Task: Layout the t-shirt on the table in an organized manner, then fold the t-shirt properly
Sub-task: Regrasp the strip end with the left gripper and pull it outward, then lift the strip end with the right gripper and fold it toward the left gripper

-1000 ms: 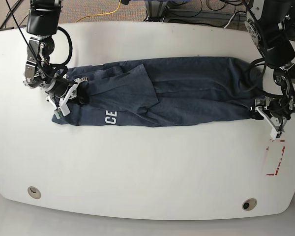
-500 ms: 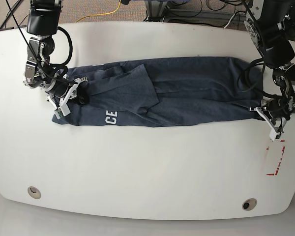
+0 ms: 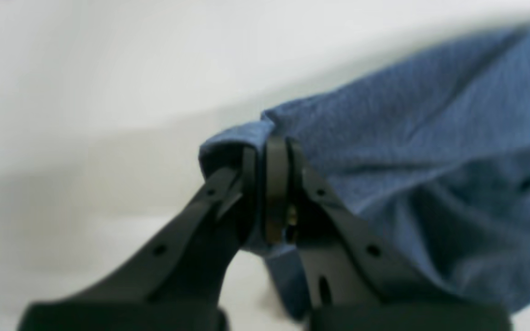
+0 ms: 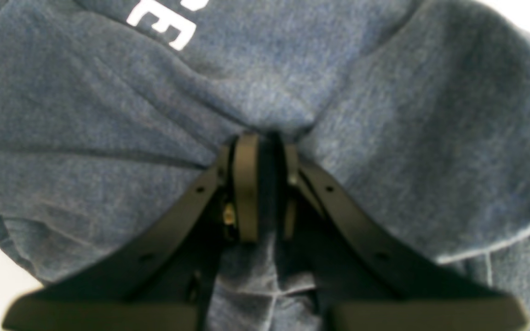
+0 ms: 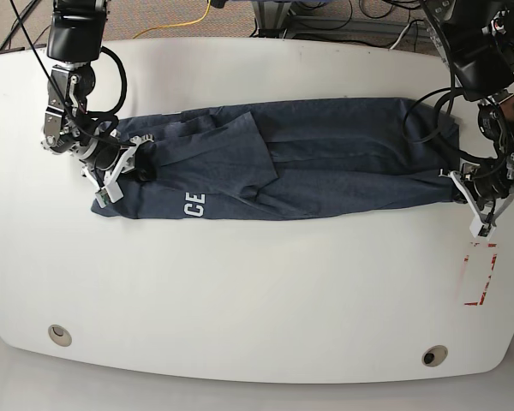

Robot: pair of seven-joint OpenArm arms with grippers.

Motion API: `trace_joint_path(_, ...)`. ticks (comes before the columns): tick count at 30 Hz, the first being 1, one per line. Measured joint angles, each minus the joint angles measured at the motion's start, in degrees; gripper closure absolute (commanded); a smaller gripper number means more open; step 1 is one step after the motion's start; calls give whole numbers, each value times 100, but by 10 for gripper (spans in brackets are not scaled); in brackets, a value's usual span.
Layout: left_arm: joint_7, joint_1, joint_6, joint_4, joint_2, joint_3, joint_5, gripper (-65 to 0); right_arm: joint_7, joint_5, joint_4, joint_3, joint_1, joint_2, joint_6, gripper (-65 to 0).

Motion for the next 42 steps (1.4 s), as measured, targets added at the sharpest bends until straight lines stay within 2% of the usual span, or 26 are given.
trace_joint_path(6,221,479,-4,826,-9,-7,-59,0,-63,0,-20,-2,52,-11,22,-75)
trace_joint_path(19,310,1759,-2,2260,-7,-11,-59,0,-90,2,-31,-9,74,-15,22,-75)
trace_joint_path(31,273,2350,-4,2573,-175,0,-120,0,-120,13,-31,-9,66,-17,22,-75)
trace_joint_path(36,271,2415,-4,2573,-175,0,-103,0,-817,415,273,31,55,-24,-26,-78)
trace_joint_path(40,271,2452,-7,2573,-177,0,-103,0,-2116,715,1067,256,-109,-79,-52,-79)
trace_joint_path(42,269,2452,-4,2570,-177,0,-101,0,-2564,793,1388,332,-192,-96,-68,-79)
